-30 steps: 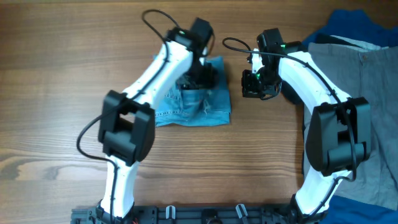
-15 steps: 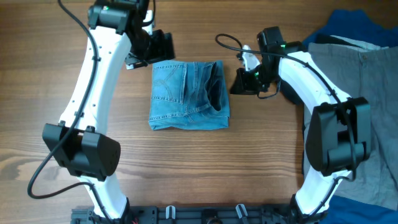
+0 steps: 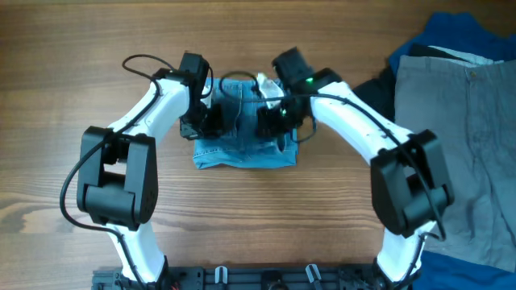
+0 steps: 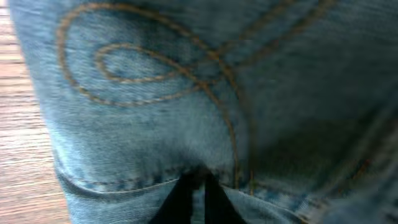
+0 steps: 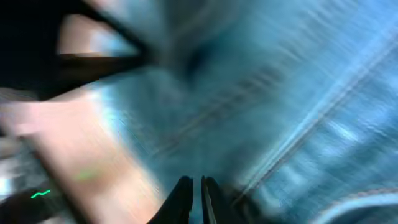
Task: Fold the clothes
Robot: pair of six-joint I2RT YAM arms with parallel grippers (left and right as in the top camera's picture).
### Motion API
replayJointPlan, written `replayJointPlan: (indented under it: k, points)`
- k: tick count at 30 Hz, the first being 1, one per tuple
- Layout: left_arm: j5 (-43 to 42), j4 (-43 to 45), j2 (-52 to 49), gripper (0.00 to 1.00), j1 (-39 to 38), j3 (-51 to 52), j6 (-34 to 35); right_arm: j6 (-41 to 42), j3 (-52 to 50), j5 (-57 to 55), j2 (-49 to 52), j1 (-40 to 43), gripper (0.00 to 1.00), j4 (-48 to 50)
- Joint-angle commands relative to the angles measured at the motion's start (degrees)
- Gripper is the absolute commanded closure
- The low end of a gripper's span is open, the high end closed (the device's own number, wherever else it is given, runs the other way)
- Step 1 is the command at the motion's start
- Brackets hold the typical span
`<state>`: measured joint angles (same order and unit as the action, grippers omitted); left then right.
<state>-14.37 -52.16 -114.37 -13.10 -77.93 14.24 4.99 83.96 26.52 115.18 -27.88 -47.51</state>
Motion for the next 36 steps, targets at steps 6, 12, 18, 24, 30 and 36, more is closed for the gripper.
replayJointPlan:
  k: [6,12,18,24,30,36]
  points:
    - [-1.7,-3.19,0.07,0.91,3.23,-0.33,0.31,5.51,-0.09,-13.88,11.89,7.61,0.96,-3.56]
    - [-11.67,-17.27,2.56,0.93,7.87,-8.02,-6.32,3.54,-0.02,-13.44,8.57,8.28,0.96,-6.97]
    - [-9.66,-18.18,7.34,0.96,1.9,-7.13,-10.97,4.22,0.04,-13.03,-2.21,10.1,0.96,-7.63]
    - [-14.32,-2.19,6.51,0.96,-2.45,9.35,8.28,3.98,0.04,-13.05,-11.43,11.26,0.94,-5.4]
    - [-8.66,16.68,6.23,0.96,0.7,19.91,16.48,4.11,0.02,-12.41,-11.63,11.19,0.92,-1.95]
    - [0.55,37.73,6.19,0.96,7.98,19.37,13.05,7.5,-0.11,-9.99,-11.39,11.17,0.91,7.93]
